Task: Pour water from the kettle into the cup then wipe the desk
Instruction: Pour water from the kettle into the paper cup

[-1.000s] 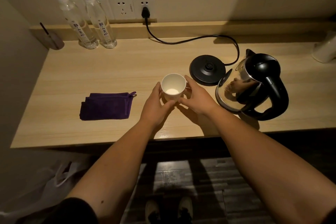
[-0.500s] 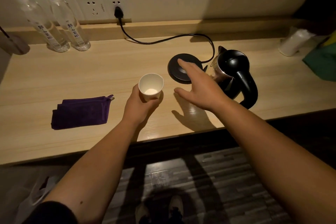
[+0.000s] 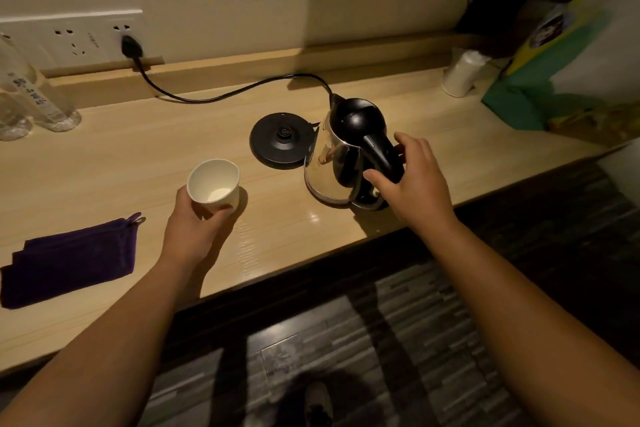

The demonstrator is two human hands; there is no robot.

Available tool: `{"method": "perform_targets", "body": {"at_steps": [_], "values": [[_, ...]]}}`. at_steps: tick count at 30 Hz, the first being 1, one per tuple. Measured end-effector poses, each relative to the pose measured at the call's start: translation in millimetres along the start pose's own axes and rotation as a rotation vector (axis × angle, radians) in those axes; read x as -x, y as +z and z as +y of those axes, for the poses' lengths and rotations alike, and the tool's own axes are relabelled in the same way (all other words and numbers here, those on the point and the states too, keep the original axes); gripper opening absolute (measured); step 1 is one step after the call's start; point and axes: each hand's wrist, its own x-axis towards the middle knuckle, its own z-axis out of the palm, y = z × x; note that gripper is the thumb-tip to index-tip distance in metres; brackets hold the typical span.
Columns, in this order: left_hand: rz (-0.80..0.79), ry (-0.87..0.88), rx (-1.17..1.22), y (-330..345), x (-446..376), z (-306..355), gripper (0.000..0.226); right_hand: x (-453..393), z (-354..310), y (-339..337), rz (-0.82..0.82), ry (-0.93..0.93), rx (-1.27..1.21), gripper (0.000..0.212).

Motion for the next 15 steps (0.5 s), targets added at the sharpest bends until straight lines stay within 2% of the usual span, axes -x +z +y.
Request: {"method": "perform_targets", "body": {"at_steps": [7,10,15], "values": [[0.008,0.014,-0.019,0.9,-1.6,-2.2,0.077,3.5,1.8,8.1,-0.099,0.191,-0.274,0.056],[0.017,0.013,-0.016,1.2,-0.4,-2.1,0.075,3.6,0.0,11.4,-0.088,0.236,-0.410,0.050],[0.023,0.002,0.010,-0.4,3.1,3.2,0.075,5.5,-0.5,14.1,-0.058,0.218,-0.558,0.042]]}}
